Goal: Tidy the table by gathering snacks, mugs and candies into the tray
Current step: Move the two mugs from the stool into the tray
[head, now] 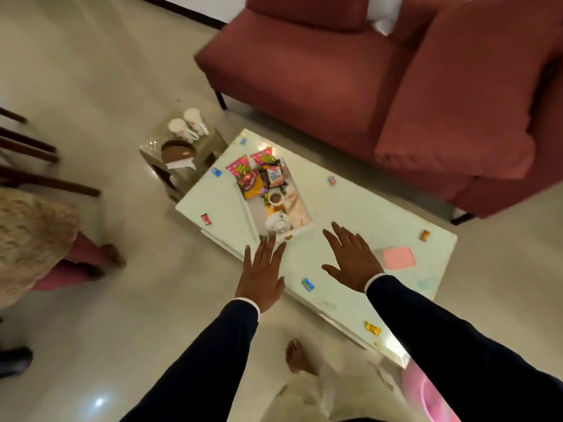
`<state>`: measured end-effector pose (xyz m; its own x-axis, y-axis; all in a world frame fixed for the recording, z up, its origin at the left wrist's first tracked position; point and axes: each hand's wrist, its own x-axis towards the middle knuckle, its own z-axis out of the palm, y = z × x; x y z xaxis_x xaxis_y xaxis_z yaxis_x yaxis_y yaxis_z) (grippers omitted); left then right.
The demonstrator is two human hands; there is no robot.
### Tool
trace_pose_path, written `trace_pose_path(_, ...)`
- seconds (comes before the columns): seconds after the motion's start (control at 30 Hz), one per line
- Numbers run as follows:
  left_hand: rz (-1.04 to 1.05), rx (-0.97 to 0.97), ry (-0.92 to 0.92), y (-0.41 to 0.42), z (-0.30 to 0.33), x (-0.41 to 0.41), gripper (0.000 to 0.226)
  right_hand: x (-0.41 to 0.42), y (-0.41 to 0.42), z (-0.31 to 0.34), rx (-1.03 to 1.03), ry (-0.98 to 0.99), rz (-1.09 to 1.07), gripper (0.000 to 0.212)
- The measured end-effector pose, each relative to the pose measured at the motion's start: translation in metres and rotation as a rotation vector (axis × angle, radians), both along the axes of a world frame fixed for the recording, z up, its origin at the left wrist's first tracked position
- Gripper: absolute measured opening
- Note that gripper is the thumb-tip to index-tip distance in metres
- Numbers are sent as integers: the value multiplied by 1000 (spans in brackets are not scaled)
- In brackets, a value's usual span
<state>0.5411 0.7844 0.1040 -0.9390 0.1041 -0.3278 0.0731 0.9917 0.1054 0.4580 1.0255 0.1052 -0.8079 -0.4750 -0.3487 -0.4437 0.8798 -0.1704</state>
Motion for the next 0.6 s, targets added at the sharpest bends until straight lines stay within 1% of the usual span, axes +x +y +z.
trace_pose_path(0.23, 155, 8, 41, -87, 19, -31, 79, -68, -92, 25, 1, 52, 147, 84)
trace_pose_path(0.4, 230, 2, 69, -147, 28, -65, 80, -119, -159, 30, -38, 26, 189, 84)
trace_pose_path(0.6, 340, -3, 40, -218, 39, -113, 79, -178, -235, 33, -75, -25, 229, 80)
